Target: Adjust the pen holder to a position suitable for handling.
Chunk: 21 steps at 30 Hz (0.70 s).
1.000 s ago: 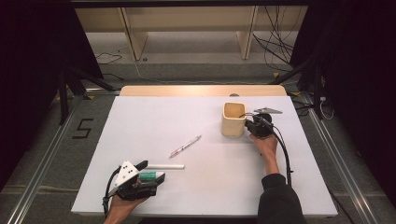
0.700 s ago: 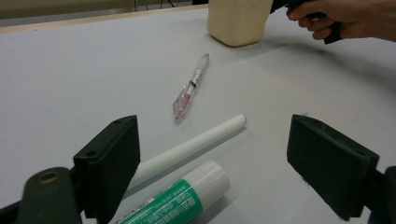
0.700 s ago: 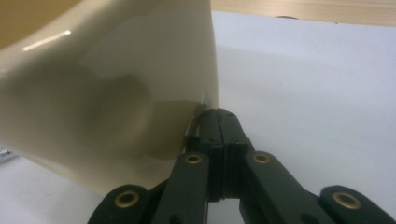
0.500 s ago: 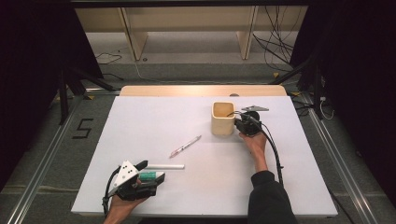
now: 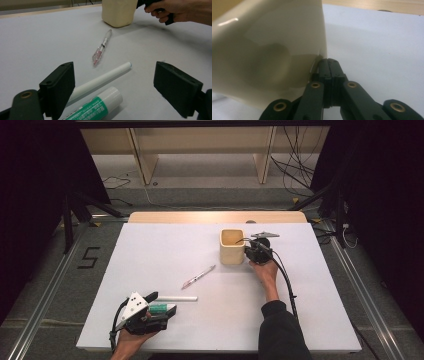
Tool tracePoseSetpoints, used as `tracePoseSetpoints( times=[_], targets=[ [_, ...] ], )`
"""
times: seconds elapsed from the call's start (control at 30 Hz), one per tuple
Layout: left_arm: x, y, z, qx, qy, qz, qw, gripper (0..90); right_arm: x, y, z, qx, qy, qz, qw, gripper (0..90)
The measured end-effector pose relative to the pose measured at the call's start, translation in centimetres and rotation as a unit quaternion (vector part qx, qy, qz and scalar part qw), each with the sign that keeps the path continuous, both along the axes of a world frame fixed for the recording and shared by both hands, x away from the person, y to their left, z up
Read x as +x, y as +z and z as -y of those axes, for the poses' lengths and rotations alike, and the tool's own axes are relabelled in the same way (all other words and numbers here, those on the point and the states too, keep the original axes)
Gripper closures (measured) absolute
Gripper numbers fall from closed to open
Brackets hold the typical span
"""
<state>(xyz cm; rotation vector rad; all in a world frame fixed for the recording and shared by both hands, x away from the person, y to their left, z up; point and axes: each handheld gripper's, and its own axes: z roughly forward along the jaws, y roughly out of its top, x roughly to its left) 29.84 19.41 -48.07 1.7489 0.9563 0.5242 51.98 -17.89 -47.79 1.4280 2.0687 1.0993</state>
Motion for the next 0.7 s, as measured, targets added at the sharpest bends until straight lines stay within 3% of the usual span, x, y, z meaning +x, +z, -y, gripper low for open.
tracePoseSetpoints(
  times=[0.37, 0.7],
  targets=[
    [0.0, 0.0, -0.1, -0.001, 0.000, 0.001, 1.0000, 17.1, 0.4, 0.1, -1.4, -0.006, 0.007, -0.004, 1.0000, 90.0],
    [0.0, 0.1, 0.0, 0.000, -0.001, 0.001, 1.0000, 17.1, 0.4, 0.0, -1.4, -0.004, 0.008, -0.005, 0.9999, 90.0]
  ],
)
